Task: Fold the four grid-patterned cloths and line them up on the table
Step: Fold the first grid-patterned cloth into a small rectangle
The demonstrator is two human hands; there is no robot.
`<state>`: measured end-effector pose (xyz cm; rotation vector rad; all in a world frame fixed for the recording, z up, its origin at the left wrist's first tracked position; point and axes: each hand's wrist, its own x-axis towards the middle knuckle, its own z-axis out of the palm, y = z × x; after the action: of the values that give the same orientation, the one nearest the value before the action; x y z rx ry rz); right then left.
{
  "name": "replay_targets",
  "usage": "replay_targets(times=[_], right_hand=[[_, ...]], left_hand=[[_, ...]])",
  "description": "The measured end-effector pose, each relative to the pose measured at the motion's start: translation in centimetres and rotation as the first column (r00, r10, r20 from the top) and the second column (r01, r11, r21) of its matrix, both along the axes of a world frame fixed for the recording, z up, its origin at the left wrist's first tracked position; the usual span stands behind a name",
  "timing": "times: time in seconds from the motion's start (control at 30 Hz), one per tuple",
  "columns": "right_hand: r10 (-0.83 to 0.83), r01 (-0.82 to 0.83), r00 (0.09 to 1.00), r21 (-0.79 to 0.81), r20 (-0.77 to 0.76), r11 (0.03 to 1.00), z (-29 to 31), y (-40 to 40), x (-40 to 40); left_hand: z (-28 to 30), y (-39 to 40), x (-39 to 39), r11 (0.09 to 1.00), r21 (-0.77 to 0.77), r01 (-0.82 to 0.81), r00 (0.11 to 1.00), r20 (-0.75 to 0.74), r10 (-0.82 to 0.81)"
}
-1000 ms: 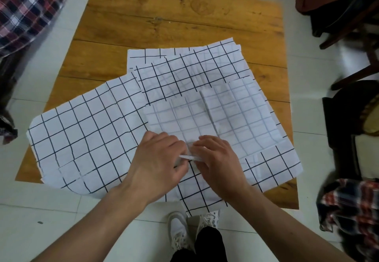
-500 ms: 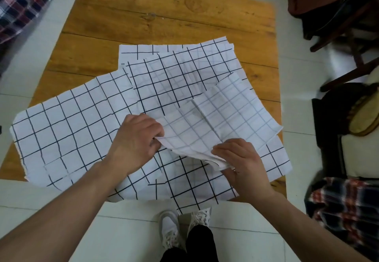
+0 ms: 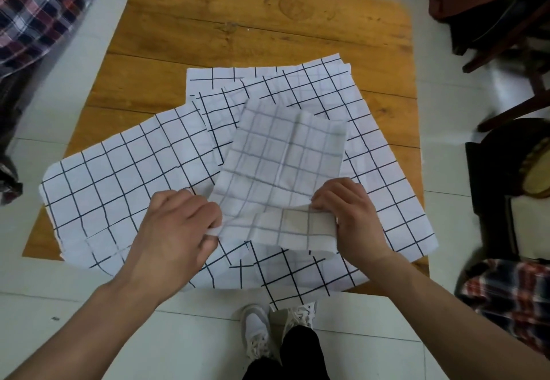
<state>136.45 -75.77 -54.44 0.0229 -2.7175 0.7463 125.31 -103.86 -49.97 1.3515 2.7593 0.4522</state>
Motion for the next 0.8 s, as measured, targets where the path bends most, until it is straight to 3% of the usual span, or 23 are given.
replay_targets(times=[0.37,0.6,0.8], right_hand=[[-0.023,0.017,0.925,0.019,0.379,1.0,-1.0,3.3,4.0],[-0.099,0.078,0.927,0.073,0.361,0.994,-2.6,3.9,2.7],[-0.115,0.096,0.932,0.072,0.343,0.993,-3.0,3.9,2.4]], left_hand=[[-2.5,2.2,2.8,0.994,0.108,-0.033,0.972,0.236,0.007],[-2.7,1.5,3.3,0.983,0.155,-0.102,0.922,0.385,0.035],[-2.2,1.2,2.7,0.953,0.259,-0.16,0.903,0.429,0.035]])
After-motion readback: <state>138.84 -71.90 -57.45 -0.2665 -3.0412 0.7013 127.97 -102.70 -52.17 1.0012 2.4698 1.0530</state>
